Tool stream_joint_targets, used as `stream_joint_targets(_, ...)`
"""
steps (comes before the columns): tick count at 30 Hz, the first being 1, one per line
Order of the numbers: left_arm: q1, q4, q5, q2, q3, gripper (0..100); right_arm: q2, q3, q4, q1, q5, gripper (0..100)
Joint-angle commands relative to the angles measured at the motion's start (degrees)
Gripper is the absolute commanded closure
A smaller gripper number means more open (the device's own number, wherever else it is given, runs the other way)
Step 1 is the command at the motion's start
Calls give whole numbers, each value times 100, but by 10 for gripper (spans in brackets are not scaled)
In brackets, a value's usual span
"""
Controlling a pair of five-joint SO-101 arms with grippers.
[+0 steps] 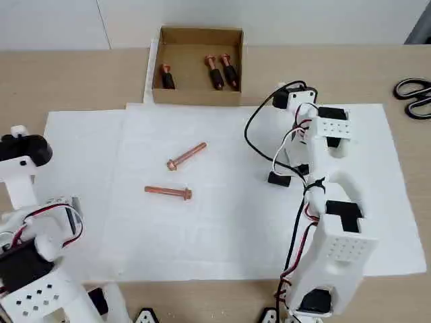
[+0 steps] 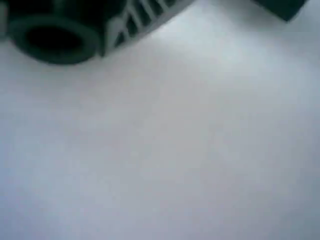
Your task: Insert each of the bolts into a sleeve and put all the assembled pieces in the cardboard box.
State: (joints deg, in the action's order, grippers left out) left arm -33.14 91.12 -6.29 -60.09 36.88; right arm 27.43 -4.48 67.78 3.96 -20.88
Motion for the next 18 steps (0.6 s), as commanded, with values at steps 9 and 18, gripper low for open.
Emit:
stream_joint_targets(9, 35, -44, 0, -53, -22, 825, 145, -1582, 1349, 136, 62, 995)
stream_joint_targets(18, 35, -44, 0, -53, -22, 825, 92, -2382, 2009, 136, 255, 995)
